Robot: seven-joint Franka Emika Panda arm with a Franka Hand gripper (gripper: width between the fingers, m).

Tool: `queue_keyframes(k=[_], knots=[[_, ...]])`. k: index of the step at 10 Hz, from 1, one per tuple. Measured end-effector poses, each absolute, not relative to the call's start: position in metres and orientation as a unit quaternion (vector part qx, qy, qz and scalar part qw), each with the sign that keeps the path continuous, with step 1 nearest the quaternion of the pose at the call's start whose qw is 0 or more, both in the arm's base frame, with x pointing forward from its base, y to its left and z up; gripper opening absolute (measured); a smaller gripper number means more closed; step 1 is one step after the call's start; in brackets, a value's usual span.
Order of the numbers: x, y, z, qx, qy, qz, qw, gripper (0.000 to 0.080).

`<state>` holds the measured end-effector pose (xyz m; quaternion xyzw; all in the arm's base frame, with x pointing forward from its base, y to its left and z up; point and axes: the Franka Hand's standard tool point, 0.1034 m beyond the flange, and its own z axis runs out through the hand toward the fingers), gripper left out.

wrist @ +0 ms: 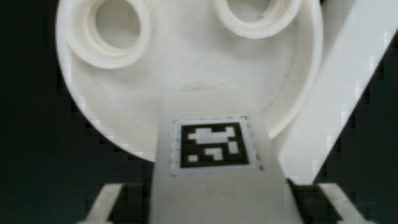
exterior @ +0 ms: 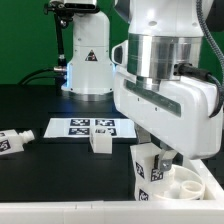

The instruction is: Assemble stool

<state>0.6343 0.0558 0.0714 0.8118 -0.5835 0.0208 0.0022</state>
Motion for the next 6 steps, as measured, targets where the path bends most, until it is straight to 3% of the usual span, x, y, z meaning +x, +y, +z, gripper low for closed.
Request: queue_keyframes(k=[1, 2, 3, 5, 6], knots=[[0.634, 0.056, 0.071, 0.813, -0.581, 0.021, 0.003, 0.0337], [0.635, 0.056, 0.072, 0.818, -0.575, 0.022, 0.002, 0.0515], [0.635, 0.054, 0.083, 0.827, -0.562, 0.024, -0.005, 0.0607], [0.627, 0.048, 0.114, 0.841, -0.54, 0.024, -0.018, 0.0641], [0.625, 0.053, 0.119, 0.844, -0.536, 0.023, -0.02, 0.0647]])
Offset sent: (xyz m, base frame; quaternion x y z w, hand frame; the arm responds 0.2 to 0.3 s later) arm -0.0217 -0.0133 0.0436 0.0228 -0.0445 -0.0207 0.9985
